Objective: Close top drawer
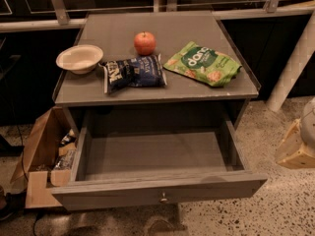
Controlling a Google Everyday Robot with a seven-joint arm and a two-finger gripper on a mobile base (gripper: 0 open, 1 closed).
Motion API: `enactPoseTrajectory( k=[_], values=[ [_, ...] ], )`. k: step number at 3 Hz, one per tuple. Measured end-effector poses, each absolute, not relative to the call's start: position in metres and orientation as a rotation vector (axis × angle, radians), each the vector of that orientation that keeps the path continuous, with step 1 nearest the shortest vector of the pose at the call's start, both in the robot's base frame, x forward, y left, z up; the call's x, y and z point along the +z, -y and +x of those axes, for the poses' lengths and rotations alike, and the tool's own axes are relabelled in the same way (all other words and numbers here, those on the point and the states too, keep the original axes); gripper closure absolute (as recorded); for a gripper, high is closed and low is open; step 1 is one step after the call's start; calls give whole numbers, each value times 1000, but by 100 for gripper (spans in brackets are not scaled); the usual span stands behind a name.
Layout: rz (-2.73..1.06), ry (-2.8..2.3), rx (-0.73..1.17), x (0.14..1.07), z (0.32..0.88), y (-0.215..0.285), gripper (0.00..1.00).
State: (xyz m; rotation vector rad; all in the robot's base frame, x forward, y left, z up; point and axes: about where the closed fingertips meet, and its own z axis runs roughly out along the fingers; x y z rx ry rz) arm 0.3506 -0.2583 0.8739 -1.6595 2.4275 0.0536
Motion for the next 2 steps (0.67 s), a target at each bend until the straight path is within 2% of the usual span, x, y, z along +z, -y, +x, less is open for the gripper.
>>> enactPoseTrajectory(
  k=[2],
  values=[
    [-1660, -2497, 181, 806, 336, 249, 100]
  ],
)
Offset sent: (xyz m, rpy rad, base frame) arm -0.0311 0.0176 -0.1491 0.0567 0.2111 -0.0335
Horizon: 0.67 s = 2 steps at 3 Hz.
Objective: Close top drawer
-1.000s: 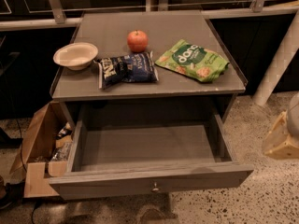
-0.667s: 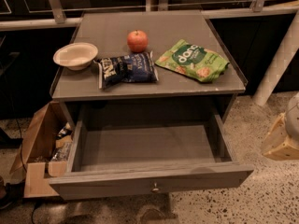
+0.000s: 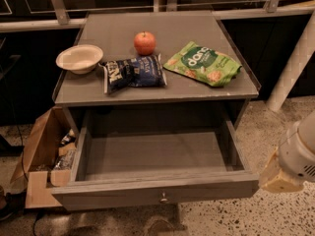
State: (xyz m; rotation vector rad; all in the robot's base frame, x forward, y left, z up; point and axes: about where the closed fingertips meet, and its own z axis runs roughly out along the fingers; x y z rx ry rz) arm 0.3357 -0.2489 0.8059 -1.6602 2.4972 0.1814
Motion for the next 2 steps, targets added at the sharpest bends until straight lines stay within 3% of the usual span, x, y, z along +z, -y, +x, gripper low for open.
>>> enactPoseTrajectory(
  k=[2],
  values=[
    [-1646, -2533, 235, 756, 337, 240, 100]
  ],
)
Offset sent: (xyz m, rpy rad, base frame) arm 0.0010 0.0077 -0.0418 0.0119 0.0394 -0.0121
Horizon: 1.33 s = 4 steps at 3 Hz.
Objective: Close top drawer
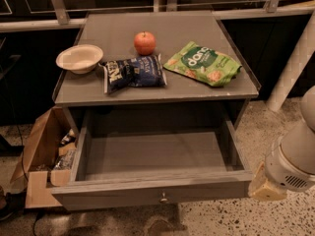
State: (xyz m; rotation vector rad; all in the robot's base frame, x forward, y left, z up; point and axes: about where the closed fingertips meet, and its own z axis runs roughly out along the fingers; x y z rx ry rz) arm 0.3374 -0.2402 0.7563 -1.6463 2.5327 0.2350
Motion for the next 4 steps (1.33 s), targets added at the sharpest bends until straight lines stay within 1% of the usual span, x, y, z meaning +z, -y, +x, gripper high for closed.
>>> enactPoseTrajectory(
  k=[1, 3, 4],
  values=[
    [-1617, -2544, 305, 730, 338, 232, 100],
    [-1568, -2526, 350, 674, 370, 210, 100],
    [-1543, -2536, 366, 655, 375, 206, 100]
  ],
)
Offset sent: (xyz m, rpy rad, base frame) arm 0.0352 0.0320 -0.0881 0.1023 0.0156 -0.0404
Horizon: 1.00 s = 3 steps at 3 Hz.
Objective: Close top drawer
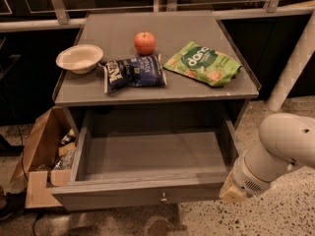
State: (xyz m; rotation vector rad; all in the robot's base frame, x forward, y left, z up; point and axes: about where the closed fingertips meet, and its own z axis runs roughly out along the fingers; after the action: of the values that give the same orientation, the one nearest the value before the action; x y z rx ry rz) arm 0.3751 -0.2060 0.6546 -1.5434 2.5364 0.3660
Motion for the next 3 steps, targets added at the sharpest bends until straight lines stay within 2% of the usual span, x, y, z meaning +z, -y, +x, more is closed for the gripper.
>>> enactPoseTrajectory(
  k=[1, 3],
  values=[
    [-1543, -2536, 366, 654, 375, 206, 81],
    [-1543, -2536, 366, 654, 375, 206, 34]
  ],
)
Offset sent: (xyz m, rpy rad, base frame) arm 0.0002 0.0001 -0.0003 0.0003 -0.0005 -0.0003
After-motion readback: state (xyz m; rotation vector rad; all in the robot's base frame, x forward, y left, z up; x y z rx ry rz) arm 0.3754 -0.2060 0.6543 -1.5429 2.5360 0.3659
